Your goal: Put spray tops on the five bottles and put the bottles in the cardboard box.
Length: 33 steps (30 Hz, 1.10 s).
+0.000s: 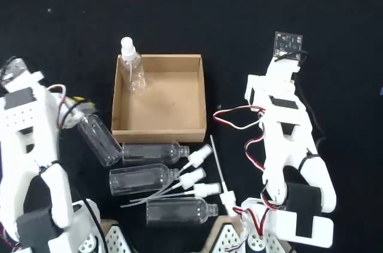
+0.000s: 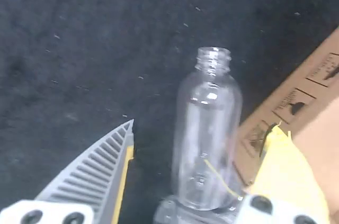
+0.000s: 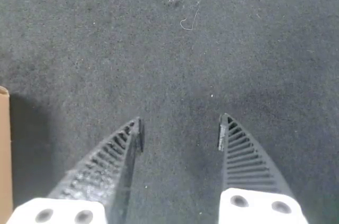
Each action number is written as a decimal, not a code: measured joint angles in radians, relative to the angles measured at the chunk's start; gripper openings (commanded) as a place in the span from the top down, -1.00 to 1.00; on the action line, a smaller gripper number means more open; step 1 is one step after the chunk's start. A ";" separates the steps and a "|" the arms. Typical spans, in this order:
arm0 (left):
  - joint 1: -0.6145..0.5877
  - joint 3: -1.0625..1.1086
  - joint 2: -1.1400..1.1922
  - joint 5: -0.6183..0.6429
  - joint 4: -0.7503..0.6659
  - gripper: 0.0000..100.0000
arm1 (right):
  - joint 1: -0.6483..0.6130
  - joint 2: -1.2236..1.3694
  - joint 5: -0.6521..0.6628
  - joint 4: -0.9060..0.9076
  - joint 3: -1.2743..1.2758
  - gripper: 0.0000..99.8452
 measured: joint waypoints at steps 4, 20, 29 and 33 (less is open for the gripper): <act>0.055 0.060 0.000 0.034 -0.006 0.30 | 0.000 0.000 0.000 0.000 0.000 0.58; 0.057 0.319 0.000 0.046 -0.256 0.31 | 0.000 0.000 0.000 0.000 0.000 0.58; 0.057 0.339 0.000 0.044 -0.256 0.75 | 0.000 0.000 0.000 0.000 0.000 0.58; 0.057 0.339 0.000 0.035 -0.259 0.77 | 0.000 0.000 0.000 0.000 0.000 0.58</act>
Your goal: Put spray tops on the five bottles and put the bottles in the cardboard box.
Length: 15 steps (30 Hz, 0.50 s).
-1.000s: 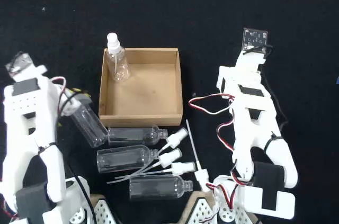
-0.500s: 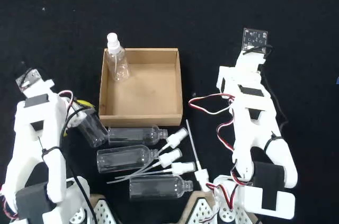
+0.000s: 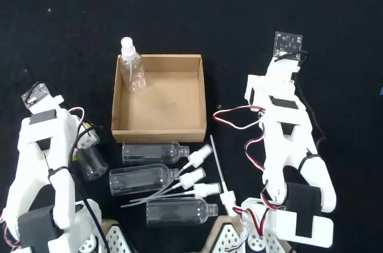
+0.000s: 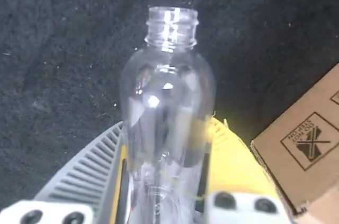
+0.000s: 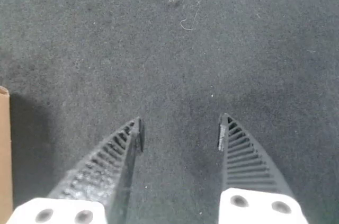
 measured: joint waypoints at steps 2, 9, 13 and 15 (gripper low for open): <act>-0.017 -0.005 0.000 -0.028 0.000 0.76 | 0.000 0.000 0.000 0.000 0.000 0.58; -0.295 -0.181 0.000 -0.181 0.000 0.76 | 0.000 0.000 0.000 0.000 0.000 0.58; -0.450 -0.249 0.011 -0.399 0.000 0.77 | 0.000 0.000 0.000 0.000 0.000 0.58; -0.493 -0.261 0.041 -0.499 0.009 0.77 | 0.000 0.000 0.000 0.000 0.000 0.58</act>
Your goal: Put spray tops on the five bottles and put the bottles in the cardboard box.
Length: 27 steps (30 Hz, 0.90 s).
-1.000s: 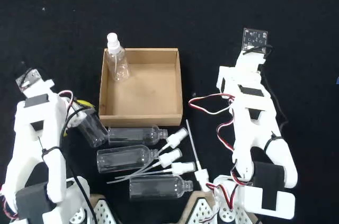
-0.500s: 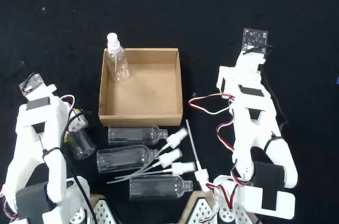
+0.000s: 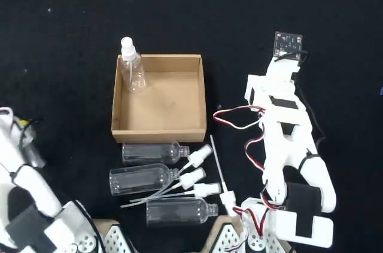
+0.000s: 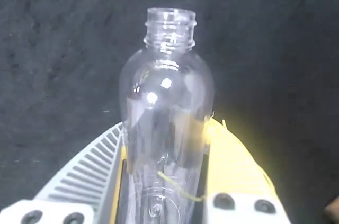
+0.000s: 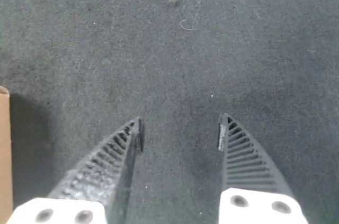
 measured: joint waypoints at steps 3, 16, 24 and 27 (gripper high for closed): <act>-0.064 -0.028 0.071 -0.141 0.038 0.76 | 0.000 0.000 0.000 0.000 0.000 0.58; -0.249 -0.347 0.430 -0.729 0.296 0.73 | 0.000 0.000 0.000 0.000 0.000 0.58; -0.255 -0.454 0.548 -0.801 0.319 0.27 | 0.000 0.000 0.000 0.000 0.000 0.58; -0.255 -0.496 0.551 -0.801 0.321 0.27 | 0.000 0.000 0.000 0.000 0.000 0.58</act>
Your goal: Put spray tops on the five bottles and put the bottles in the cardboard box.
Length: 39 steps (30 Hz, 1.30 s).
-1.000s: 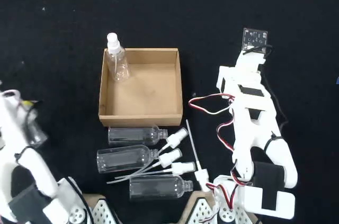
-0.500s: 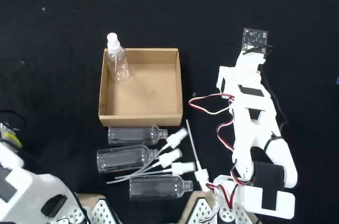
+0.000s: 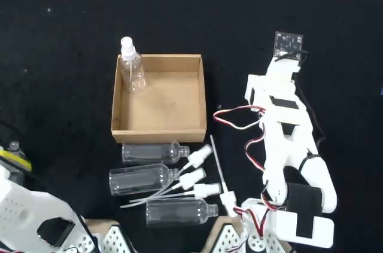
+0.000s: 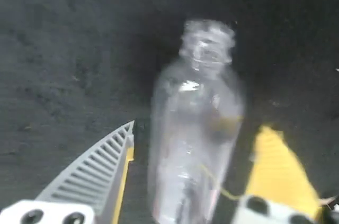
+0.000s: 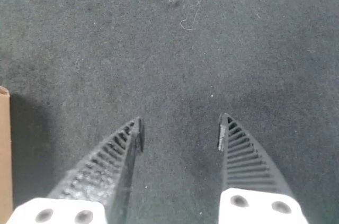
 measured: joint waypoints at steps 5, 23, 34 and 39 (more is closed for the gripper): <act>0.000 -0.087 0.000 0.000 0.000 0.27 | 0.000 0.000 0.000 0.000 0.000 0.58; 0.121 -0.114 0.000 0.000 0.213 0.31 | 0.000 0.000 0.000 0.000 0.000 0.58; 0.118 0.094 -0.226 -0.044 0.117 0.34 | 0.000 0.000 0.000 0.000 0.000 0.58; 0.141 0.322 -0.411 -0.052 -0.068 0.34 | 0.000 0.000 0.000 0.000 0.000 0.58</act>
